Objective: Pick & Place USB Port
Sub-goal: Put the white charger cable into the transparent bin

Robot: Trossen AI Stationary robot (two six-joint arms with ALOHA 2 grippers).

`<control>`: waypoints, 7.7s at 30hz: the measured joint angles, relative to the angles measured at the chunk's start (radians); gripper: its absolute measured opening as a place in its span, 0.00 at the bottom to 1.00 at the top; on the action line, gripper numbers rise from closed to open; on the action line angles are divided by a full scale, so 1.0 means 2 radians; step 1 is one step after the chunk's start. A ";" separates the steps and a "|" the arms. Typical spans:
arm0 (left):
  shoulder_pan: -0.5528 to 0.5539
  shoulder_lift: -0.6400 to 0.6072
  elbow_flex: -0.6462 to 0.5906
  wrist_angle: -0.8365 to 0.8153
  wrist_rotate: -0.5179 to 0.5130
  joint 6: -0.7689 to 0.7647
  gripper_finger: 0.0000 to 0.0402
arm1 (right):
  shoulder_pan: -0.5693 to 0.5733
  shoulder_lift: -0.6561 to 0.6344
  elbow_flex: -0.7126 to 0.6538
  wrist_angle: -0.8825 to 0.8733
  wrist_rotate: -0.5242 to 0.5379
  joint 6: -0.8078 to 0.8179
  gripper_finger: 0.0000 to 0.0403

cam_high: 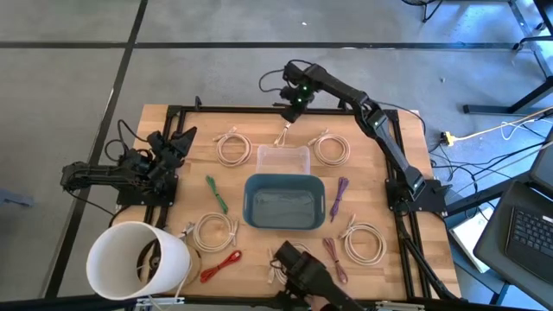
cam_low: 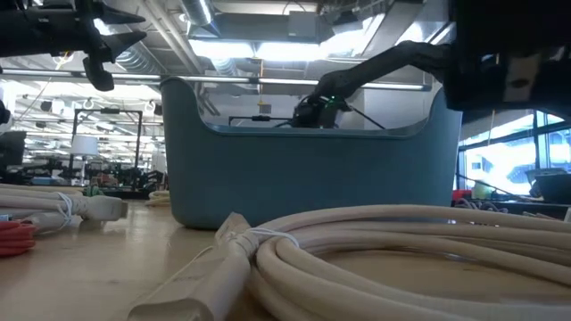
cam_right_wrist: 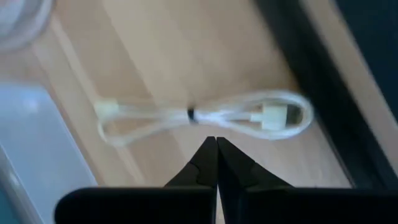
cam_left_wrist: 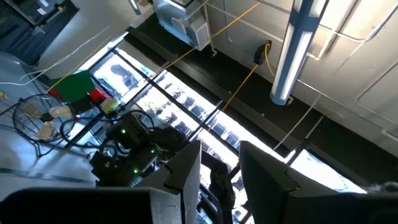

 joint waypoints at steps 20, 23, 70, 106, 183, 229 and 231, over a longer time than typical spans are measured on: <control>0.000 0.000 0.000 0.003 -0.017 0.012 0.26 | -0.001 0.048 0.001 0.033 -0.065 0.324 0.00; 0.000 0.000 0.000 0.004 -0.015 0.011 0.26 | -0.003 0.048 0.001 0.034 -0.058 0.322 0.00; 0.000 0.000 0.000 0.004 -0.003 0.017 0.26 | 0.057 -0.069 -0.003 0.006 0.169 -0.249 0.57; 0.000 0.000 0.000 0.004 -0.018 0.070 0.26 | 0.061 -0.061 -0.138 0.058 0.155 -0.263 0.49; 0.000 0.000 0.000 0.002 -0.019 0.070 0.26 | 0.062 -0.047 -0.144 0.109 0.198 -0.229 0.01; 0.000 0.000 0.000 -0.002 -0.023 0.033 0.26 | 0.228 -0.151 -0.245 0.085 0.077 0.045 0.00; 0.000 0.000 0.000 -0.001 -0.023 0.028 0.26 | 0.228 -0.151 -0.260 0.102 0.077 0.045 0.00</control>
